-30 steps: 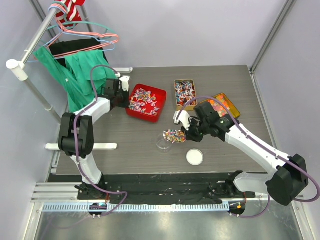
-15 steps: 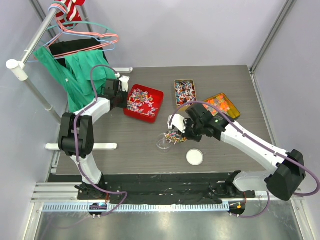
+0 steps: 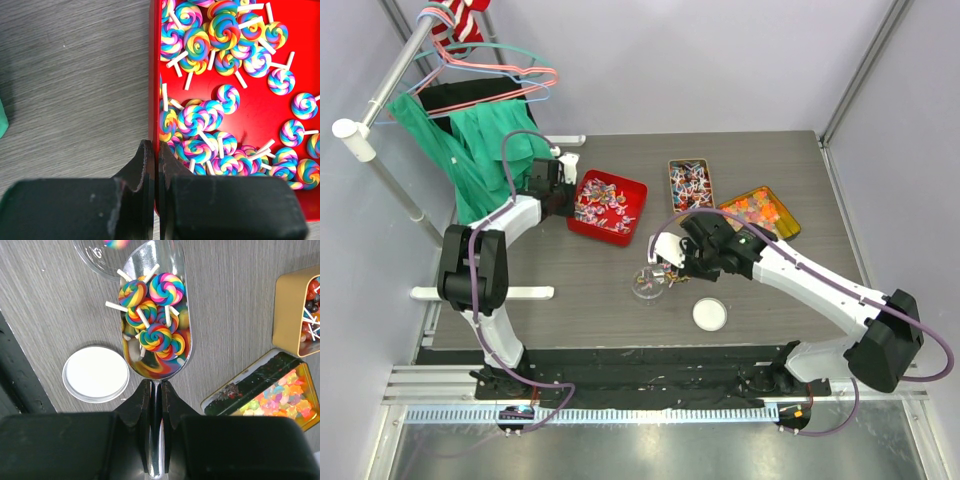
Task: Pack the candies
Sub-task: Place the fake candies in the packing bottle.
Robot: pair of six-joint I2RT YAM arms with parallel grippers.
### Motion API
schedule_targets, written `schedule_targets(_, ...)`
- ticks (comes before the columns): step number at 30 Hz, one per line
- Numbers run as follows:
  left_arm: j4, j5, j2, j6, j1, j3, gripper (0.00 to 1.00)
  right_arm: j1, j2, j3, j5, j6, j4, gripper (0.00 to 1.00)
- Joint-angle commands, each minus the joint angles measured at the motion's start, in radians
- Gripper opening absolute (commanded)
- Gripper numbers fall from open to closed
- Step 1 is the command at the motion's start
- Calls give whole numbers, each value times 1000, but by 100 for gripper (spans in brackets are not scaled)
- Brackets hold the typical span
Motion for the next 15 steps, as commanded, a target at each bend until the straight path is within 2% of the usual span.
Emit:
schedule_targets(1, 101, 32, -16, -13, 7, 24, 0, 13, -7, 29, 36, -20, 13, 1)
schedule_targets(15, 99, 41, -11, -13, 7, 23, 0, 70, 57, 62, 132, -55, -4, 1)
